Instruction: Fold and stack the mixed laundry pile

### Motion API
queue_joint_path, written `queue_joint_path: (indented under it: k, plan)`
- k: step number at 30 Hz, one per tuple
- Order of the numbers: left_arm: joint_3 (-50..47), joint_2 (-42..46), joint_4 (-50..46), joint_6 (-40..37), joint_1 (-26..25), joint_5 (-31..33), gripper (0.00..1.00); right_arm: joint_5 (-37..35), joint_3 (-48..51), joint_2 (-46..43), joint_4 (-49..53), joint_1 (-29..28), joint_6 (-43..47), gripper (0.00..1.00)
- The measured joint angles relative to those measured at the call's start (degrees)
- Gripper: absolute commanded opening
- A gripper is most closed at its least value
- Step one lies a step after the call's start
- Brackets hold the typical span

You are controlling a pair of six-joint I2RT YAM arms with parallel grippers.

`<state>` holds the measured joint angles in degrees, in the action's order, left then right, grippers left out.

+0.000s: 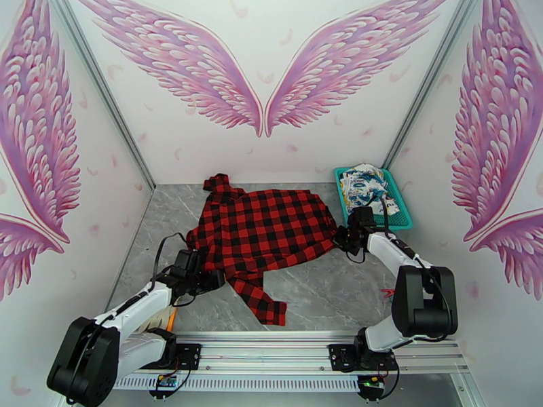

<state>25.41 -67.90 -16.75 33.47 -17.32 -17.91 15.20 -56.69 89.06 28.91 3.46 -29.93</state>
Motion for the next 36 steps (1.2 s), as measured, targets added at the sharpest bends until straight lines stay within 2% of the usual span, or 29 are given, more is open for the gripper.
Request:
queue_joint_path:
  k: [1, 6, 10, 16, 22, 27, 36]
  plan:
    - [0.0, -0.4, 0.9, 0.0, -0.1, 0.5, 0.55, 0.0, 0.0, 0.0, 0.0, 0.0, 0.0, 0.0]
    - [1.2, -0.4, 3.7, -0.3, -0.5, 2.2, 0.17, 0.0, 0.0, -0.2, 0.0, 0.0, 0.0, 0.0]
    - [5.3, 1.0, 1.2, -1.6, -1.5, 2.6, 0.01, 0.0, 0.0, -1.1, 0.1, 0.0, 0.0, 0.0]
    - [15.9, 4.6, -8.6, -4.7, -0.5, 2.6, 0.0, -0.1, 0.8, -5.3, 0.3, 0.0, 0.0, 0.0]
    - [22.5, 3.6, -13.6, -6.6, 4.9, 0.1, 0.0, -0.3, 0.7, -6.8, 0.7, -0.2, 0.0, 0.0]
    - [26.4, -5.1, -13.9, -8.5, 7.6, -2.4, 0.0, -0.7, -4.1, -1.1, 1.2, -1.7, 0.0, 0.0]
    - [32.2, -20.8, -9.6, -9.5, 11.2, -4.8, 0.02, -3.2, -21.9, 14.7, 1.4, -6.6, 0.0, 0.0]
